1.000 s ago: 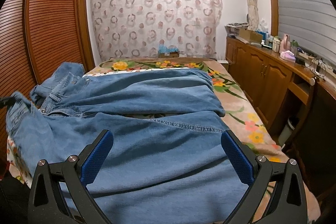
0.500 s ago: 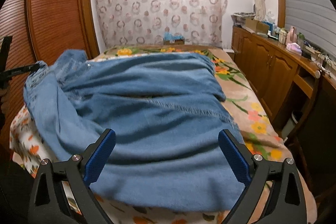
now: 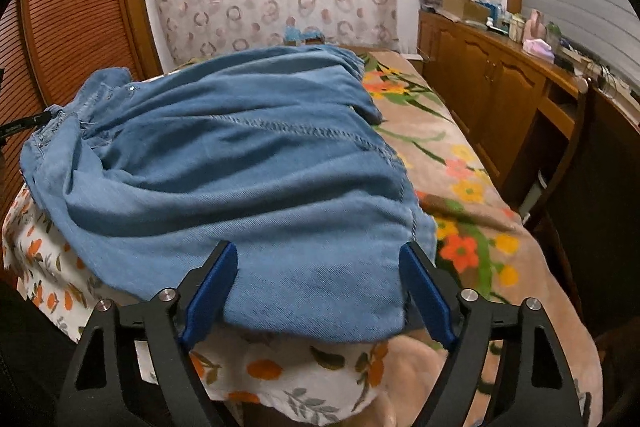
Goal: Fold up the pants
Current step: 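Grasp the jeans hem with the right gripper while the left gripper holds the waistband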
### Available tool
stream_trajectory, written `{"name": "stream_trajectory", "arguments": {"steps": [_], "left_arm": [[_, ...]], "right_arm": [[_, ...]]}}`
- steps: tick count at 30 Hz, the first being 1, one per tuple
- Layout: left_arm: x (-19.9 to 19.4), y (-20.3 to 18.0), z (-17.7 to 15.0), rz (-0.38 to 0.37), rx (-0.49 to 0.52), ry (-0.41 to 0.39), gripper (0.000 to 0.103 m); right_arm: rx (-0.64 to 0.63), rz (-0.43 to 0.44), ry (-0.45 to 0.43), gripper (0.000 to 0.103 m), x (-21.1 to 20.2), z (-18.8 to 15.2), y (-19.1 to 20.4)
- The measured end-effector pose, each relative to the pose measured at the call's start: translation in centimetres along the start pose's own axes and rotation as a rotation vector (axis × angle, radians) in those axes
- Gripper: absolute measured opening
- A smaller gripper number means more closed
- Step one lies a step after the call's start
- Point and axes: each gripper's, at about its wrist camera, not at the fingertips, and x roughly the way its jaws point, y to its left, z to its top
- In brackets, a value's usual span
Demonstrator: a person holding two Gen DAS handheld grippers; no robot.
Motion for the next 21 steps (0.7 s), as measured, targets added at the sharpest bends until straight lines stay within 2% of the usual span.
{"name": "stream_trajectory", "arguments": {"steps": [7, 10, 12, 15, 21], "left_arm": [[0.4, 0.2, -0.5, 0.005, -0.009, 0.005, 0.008], [0.3, 0.2, -0.6, 0.001, -0.011, -0.005, 0.008], [0.1, 0.1, -0.5, 0.001, -0.01, -0.01, 0.008], [-0.2, -0.1, -0.4, 0.003, -0.006, -0.022, 0.008], [-1.5, -0.1, 0.0, 0.001, -0.005, -0.069, 0.008]], "right_arm": [[0.032, 0.012, 0.019, 0.055, 0.7, 0.7, -0.1], [0.036, -0.009, 0.008, 0.039, 0.5, 0.9, -0.4], [0.033, -0.028, 0.0, 0.02, 0.3, 0.8, -0.5], [0.035, -0.039, -0.013, 0.006, 0.0, 0.7, -0.9], [-0.019, -0.056, -0.071, 0.002, -1.0, 0.9, 0.2]]}}
